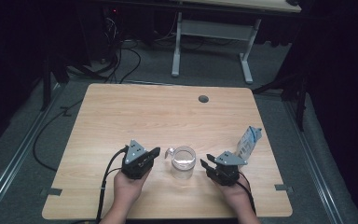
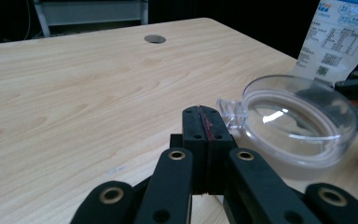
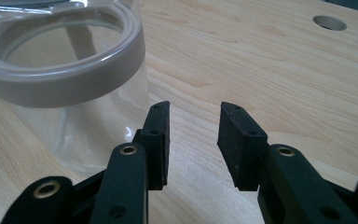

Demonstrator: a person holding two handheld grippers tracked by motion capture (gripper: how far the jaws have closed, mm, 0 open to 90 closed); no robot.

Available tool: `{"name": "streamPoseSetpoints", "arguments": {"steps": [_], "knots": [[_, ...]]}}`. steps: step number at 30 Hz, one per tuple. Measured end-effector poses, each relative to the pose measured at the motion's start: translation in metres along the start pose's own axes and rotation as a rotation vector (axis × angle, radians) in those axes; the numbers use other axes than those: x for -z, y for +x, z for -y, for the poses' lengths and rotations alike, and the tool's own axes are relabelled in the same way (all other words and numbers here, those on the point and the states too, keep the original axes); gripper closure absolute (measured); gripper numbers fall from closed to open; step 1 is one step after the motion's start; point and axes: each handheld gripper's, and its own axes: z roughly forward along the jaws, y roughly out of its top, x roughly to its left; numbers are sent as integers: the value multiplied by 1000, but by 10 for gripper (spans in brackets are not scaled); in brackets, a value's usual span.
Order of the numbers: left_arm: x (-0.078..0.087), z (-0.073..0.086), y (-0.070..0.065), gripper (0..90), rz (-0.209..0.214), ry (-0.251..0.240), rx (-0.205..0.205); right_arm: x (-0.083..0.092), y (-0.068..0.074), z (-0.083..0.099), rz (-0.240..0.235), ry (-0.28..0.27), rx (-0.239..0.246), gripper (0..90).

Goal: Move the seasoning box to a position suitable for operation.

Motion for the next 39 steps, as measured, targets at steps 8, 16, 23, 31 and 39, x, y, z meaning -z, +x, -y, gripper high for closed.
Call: {"name": "streamPoseSetpoints", "arguments": {"steps": [8,16,23,31,39], "knots": [[-8,-10,-8,900,-5,1,-16,6,0,-1,-26,-19,-2,688],[-20,-12,-13,900,-5,9,-26,8,1,-1,-36,-27,-2,747],[-25,-16,-16,900,-3,6,-36,9,1,0,-41,-17,4,824],[-29,-16,-17,900,-5,16,-46,8,4,0,-51,-19,13,890],[-31,-16,-18,900,-15,20,-52,9,4,0,-50,-23,19,897]]}}
